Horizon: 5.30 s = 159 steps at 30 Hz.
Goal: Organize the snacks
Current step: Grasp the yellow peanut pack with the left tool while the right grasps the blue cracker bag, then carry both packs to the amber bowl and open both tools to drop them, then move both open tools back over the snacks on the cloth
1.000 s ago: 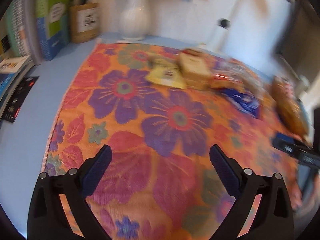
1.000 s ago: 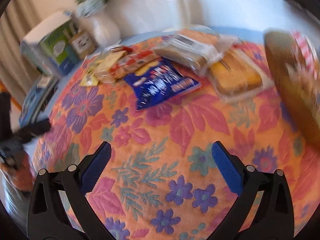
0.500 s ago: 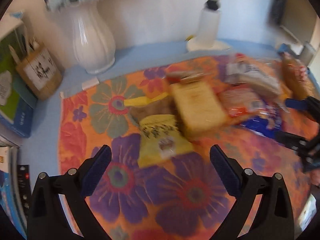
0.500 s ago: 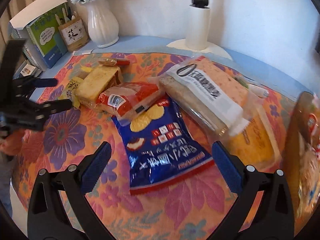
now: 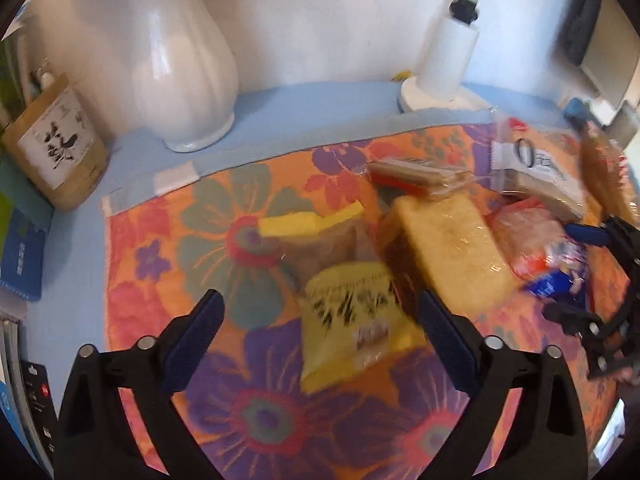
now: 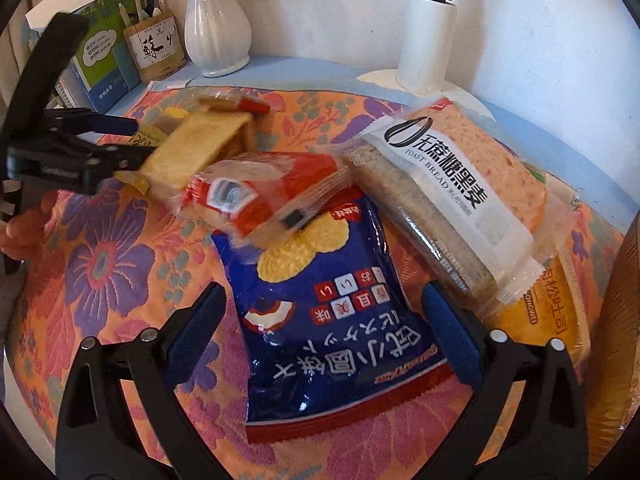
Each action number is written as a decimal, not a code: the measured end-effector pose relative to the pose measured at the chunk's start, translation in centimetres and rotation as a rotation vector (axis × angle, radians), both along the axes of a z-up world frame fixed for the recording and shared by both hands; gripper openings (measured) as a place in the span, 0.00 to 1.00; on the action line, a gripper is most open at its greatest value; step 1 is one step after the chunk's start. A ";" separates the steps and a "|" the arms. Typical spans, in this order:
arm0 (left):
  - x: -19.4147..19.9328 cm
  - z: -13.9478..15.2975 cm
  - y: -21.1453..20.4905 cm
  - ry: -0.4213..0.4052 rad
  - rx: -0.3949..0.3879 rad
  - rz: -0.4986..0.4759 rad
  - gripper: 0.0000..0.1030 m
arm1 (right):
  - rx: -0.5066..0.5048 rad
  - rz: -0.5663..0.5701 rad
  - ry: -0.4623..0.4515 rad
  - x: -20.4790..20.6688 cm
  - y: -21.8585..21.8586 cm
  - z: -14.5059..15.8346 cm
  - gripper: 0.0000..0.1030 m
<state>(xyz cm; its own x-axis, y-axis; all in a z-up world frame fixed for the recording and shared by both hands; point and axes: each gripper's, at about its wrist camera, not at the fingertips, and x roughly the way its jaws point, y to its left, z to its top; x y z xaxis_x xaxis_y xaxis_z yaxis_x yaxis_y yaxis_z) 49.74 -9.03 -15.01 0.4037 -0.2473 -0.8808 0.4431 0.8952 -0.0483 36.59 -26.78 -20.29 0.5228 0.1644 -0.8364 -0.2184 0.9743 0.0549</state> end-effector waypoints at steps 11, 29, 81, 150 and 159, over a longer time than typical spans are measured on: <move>-0.2 -0.9 -2.2 -0.024 0.033 0.053 0.41 | -0.066 0.004 0.008 -3.8 1.1 0.4 0.62; -19.9 1.1 -3.4 0.002 -0.177 -0.088 0.43 | 0.024 -0.214 0.093 -20.9 -5.4 -0.2 0.75; -10.7 10.7 -35.0 -0.078 -0.375 -0.422 0.56 | 0.177 -0.761 -0.212 -15.8 -30.7 11.6 0.72; -19.3 0.6 0.4 -0.182 -0.225 0.234 0.88 | 0.202 -0.266 -0.114 -14.7 -6.1 0.6 0.94; -19.2 1.9 0.4 -0.120 -0.216 0.204 0.87 | 0.198 -0.254 -0.048 -13.9 -6.0 0.3 0.94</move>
